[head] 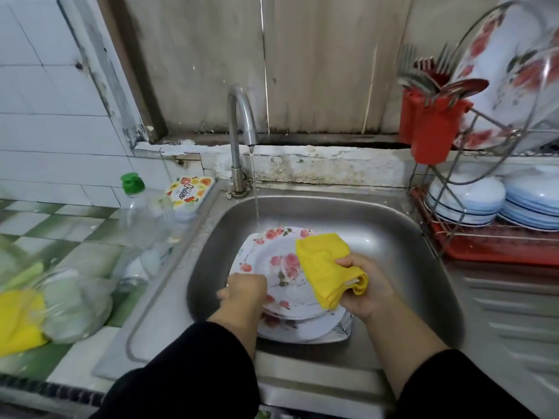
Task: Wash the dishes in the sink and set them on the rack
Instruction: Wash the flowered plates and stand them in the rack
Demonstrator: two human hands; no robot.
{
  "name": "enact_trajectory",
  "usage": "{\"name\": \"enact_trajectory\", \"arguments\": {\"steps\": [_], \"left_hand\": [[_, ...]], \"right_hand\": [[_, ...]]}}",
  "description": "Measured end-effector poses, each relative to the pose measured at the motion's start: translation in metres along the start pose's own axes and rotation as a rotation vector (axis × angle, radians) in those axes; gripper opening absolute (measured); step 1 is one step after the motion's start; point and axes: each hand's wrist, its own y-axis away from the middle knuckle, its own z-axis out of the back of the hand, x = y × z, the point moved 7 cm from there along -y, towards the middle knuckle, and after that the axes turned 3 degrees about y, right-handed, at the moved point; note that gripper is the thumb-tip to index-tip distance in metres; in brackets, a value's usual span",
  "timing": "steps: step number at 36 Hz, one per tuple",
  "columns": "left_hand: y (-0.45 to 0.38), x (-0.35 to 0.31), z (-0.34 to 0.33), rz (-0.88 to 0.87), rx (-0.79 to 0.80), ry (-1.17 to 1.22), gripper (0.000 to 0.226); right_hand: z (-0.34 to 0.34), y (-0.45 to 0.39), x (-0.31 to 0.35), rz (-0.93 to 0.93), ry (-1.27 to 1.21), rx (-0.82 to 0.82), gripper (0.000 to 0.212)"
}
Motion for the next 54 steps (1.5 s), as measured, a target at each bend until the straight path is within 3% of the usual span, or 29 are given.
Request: {"name": "enact_trajectory", "arguments": {"steps": [11, 19, 23, 25, 30, 40, 46, 54], "left_hand": [[-0.012, 0.002, -0.003, 0.0, 0.026, -0.132, 0.086], [-0.011, -0.003, -0.003, -0.023, 0.014, -0.246, 0.078], [-0.009, -0.009, -0.003, -0.088, -0.011, -0.287, 0.068], [-0.008, -0.011, -0.004, -0.095, -0.02, -0.29, 0.071], [-0.005, -0.01, -0.002, -0.06, -0.011, -0.246, 0.08], [-0.004, -0.009, -0.001, -0.01, -0.004, -0.18, 0.075], [-0.002, -0.012, 0.005, -0.027, -0.012, -0.111, 0.067], [0.003, -0.017, 0.014, -0.111, 0.048, 0.281, 0.043]], "right_hand": [[0.013, -0.009, -0.003, -0.025, 0.05, -0.087, 0.026], [0.012, -0.009, -0.004, -0.026, 0.066, -0.096, 0.042], [0.011, -0.01, -0.004, -0.021, 0.079, -0.093, 0.062], [0.011, -0.01, -0.003, -0.02, 0.076, -0.097, 0.055], [0.012, -0.008, -0.001, -0.003, 0.049, -0.092, 0.04], [0.014, -0.008, 0.001, 0.006, 0.045, -0.099, 0.027], [0.017, -0.011, 0.003, 0.016, 0.09, -0.111, 0.037], [0.014, -0.011, 0.005, 0.056, 0.046, -0.09, 0.039]]}}
